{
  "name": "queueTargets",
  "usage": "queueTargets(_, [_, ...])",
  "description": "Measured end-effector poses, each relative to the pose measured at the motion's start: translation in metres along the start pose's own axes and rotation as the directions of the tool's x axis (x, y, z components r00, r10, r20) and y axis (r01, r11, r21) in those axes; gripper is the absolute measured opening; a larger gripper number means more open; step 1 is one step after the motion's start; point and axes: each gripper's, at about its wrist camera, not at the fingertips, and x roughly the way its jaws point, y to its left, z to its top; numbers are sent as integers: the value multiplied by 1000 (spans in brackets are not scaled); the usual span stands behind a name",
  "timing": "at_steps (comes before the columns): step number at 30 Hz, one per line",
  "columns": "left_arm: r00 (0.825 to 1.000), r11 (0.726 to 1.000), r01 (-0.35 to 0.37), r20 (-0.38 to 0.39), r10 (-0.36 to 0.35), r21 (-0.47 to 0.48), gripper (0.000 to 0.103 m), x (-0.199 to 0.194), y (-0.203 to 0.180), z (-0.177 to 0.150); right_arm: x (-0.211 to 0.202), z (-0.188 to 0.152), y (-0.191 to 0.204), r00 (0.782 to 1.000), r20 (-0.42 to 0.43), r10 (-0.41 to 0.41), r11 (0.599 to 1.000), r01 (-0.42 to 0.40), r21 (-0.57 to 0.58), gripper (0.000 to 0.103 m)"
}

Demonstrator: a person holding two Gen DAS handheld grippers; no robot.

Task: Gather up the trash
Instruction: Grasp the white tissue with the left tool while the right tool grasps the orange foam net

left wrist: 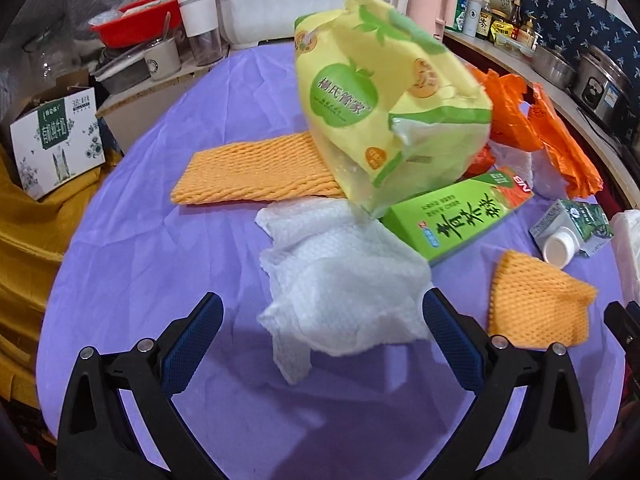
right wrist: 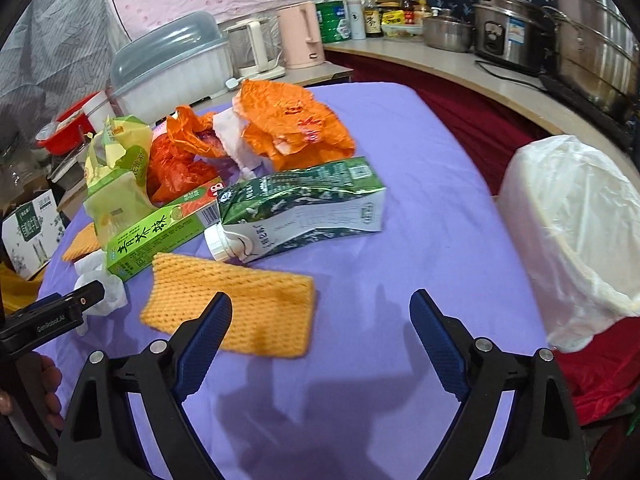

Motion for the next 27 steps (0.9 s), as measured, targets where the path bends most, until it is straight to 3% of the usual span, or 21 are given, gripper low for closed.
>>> queueTargets(3, [1000, 1000, 19, -8, -19, -6, 95, 9, 3, 2, 17, 3, 10, 1000, -20, 10, 1000, -10, -17, 82])
queueTargets(4, [999, 999, 36, -8, -36, -7, 90, 10, 4, 2, 22, 3, 14, 1000, -27, 11, 1000, -12, -28, 80])
queueTargets(6, [998, 998, 62, -17, -62, -5, 81, 12, 3, 3, 29, 3, 19, 999, -36, 11, 999, -12, -40, 76])
queueTargets(10, [995, 995, 100, -27, -100, 5, 60, 9, -1, 1, 39, 1, 27, 998, -66, 25, 998, -28, -57, 57])
queueTargets(13, [991, 992, 130, -36, -130, 0, 37, 5, -2, -2, 39, -2, 31, 997, -64, 32, 997, -36, -70, 49])
queueTargets(14, [989, 990, 139, -40, -139, -3, 28, 4, -2, -3, 38, -3, 32, 998, -61, 34, 996, -39, -76, 40])
queueTargets(15, [988, 989, 145, -46, -145, -6, 26, 3, -3, -4, 37, -4, 33, 998, -60, 34, 996, -39, -80, 35])
queueTargets(17, [986, 987, 157, -51, -158, -17, 16, -1, -2, -8, 34, -5, 33, 998, -57, 32, 996, -37, -82, 14])
queueTargets(20, [986, 987, 159, -50, -160, -17, 13, -9, -1, -13, 24, -8, 30, 997, -56, 58, 996, -62, -68, 8])
queueTargets(27, [988, 988, 152, -14, -153, -14, 11, -43, 4, -21, -13, -16, 32, 996, -11, 92, 993, -92, -76, 7])
